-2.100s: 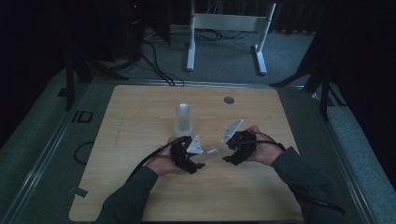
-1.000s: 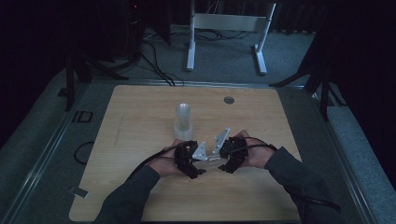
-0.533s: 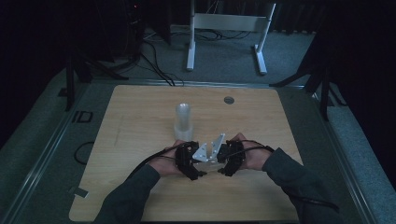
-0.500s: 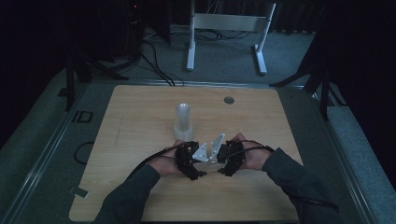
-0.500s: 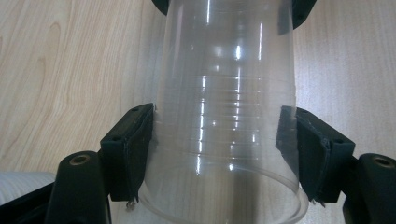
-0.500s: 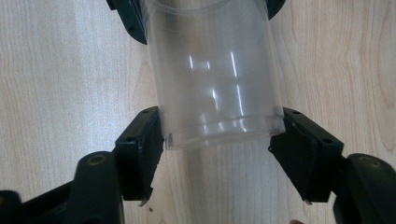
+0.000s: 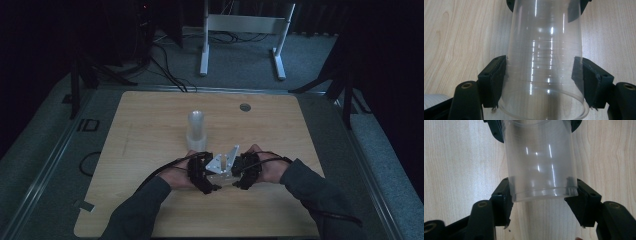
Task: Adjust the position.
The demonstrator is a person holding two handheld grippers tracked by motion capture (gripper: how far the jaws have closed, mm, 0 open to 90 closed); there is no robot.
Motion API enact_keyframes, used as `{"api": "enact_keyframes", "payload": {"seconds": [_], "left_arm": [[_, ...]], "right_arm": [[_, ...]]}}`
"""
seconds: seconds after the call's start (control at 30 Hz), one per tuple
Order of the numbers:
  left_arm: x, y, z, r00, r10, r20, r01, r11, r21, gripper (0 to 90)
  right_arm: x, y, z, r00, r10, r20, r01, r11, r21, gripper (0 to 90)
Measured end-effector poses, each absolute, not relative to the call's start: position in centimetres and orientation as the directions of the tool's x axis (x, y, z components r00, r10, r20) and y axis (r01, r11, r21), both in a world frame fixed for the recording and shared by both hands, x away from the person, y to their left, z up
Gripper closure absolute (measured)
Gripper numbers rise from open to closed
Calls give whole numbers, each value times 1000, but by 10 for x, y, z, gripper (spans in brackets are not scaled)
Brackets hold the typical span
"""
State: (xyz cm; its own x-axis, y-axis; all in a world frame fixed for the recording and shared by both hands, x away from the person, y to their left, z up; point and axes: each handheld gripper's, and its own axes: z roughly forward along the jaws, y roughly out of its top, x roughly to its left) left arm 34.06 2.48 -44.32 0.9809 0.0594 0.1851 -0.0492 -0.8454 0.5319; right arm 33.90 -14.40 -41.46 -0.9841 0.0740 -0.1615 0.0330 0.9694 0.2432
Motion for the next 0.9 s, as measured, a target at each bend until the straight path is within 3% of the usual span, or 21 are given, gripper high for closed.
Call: {"api": "enact_keyframes", "payload": {"seconds": [0.27, 0.37, 0.4, 0.47, 0.5, 0.57, 0.9], "left_arm": [[341, 24, -443, 981, 95, 167, -12, -837, 546, 225], [337, 21, -447, 977, 156, 145, 42, -808, 588, 203], [337, 21, -447, 976, 158, 149, 41, -807, 589, 202], [338, 22, -446, 975, 149, 165, 27, -816, 577, 193], [334, 19, -449, 971, 209, 115, 87, -760, 644, 193], [338, 22, -445, 972, 170, 165, 40, -804, 593, 193], [340, 24, -441, 959, 228, 167, 71, -767, 638, 204]], "right_arm": [[337, -145, -415, -981, 95, -168, 49, 963, 264, 417], [337, -146, -416, -981, 108, -161, 60, 959, 276, 417], [340, -148, -414, -985, 58, -161, 15, 966, 257, 417], [341, -149, -415, -985, 65, -161, 21, 965, 261, 418], [341, -150, -416, -984, 72, -163, 27, 965, 259, 417], [342, -151, -417, -983, 80, -166, 35, 965, 258, 417], [346, -166, -418, -975, 151, -165, 99, 952, 289, 418]]}}
